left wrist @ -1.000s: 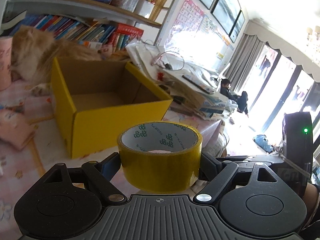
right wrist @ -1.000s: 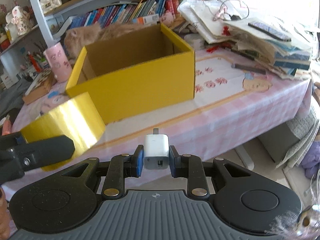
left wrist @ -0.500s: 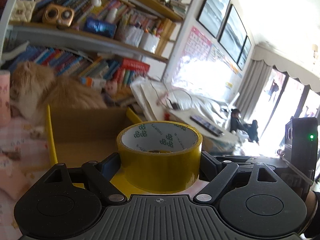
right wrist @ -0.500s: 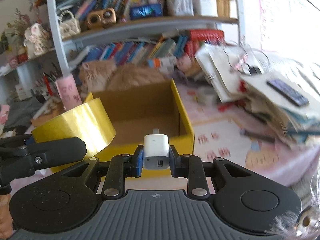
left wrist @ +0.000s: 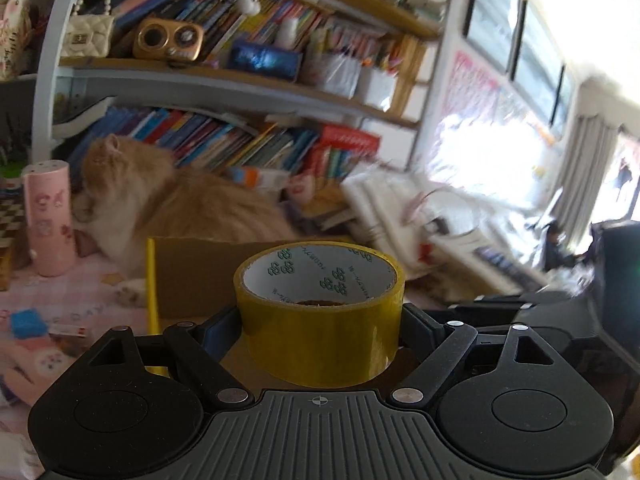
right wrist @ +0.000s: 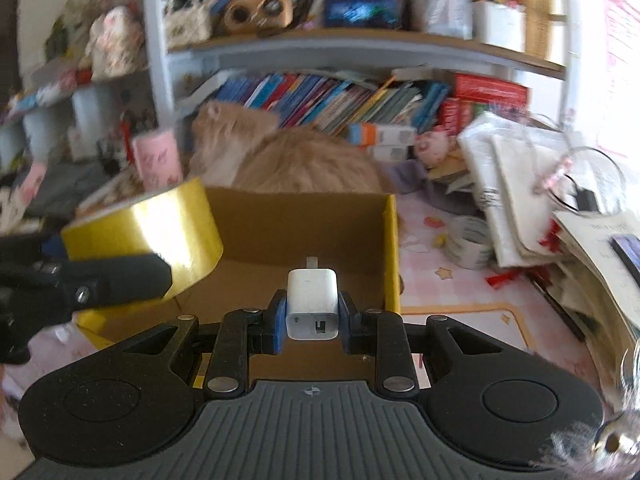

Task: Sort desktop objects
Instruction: 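Carry the tape roll and charger in both grippers over the yellow box, then open the left gripper to drop the tape while the right gripper releases the charger into the box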

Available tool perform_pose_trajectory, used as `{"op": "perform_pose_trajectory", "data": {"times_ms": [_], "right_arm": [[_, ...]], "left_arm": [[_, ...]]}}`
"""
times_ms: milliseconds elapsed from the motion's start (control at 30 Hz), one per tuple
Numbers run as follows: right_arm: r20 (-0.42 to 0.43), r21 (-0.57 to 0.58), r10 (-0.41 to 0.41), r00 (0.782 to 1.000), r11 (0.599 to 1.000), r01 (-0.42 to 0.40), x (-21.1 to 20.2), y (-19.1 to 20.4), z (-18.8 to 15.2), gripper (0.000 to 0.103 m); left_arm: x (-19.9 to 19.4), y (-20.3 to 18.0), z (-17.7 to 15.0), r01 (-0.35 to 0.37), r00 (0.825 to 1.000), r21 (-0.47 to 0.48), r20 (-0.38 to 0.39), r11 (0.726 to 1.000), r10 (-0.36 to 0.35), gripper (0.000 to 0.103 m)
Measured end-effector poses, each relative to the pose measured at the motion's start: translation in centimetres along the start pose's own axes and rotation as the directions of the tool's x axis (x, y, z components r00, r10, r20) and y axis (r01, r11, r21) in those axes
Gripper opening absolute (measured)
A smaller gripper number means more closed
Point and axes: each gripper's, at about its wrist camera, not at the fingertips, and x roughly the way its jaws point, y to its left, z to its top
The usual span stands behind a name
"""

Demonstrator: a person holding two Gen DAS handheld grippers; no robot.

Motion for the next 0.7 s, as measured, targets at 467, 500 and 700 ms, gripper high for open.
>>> {"op": "perform_pose_trajectory", "data": {"times_ms": [467,500,700], "right_arm": [[-0.242,-0.473,0.004,0.970,0.873,-0.121,8.5,1.6,0.1,0.023],[-0.260,-0.485,-0.005,0.965,0.865,-0.127,8.9,1.5,0.1,0.023],[-0.315,-0.525,-0.004,0.949,0.834,-0.171,9.8,1.4,-0.1,0.023]], "left_arm": [[7.2,-0.2,-0.3,-0.158,0.936,0.188,-0.284,0.969,0.208,0.087],[7.4,-0.3,-0.5,-0.164,0.930,0.196,-0.297,0.967,0.218,0.087],[7.5,-0.2,-1.3,-0.183,0.919,0.205,-0.312,0.961,0.242,0.087]]}}
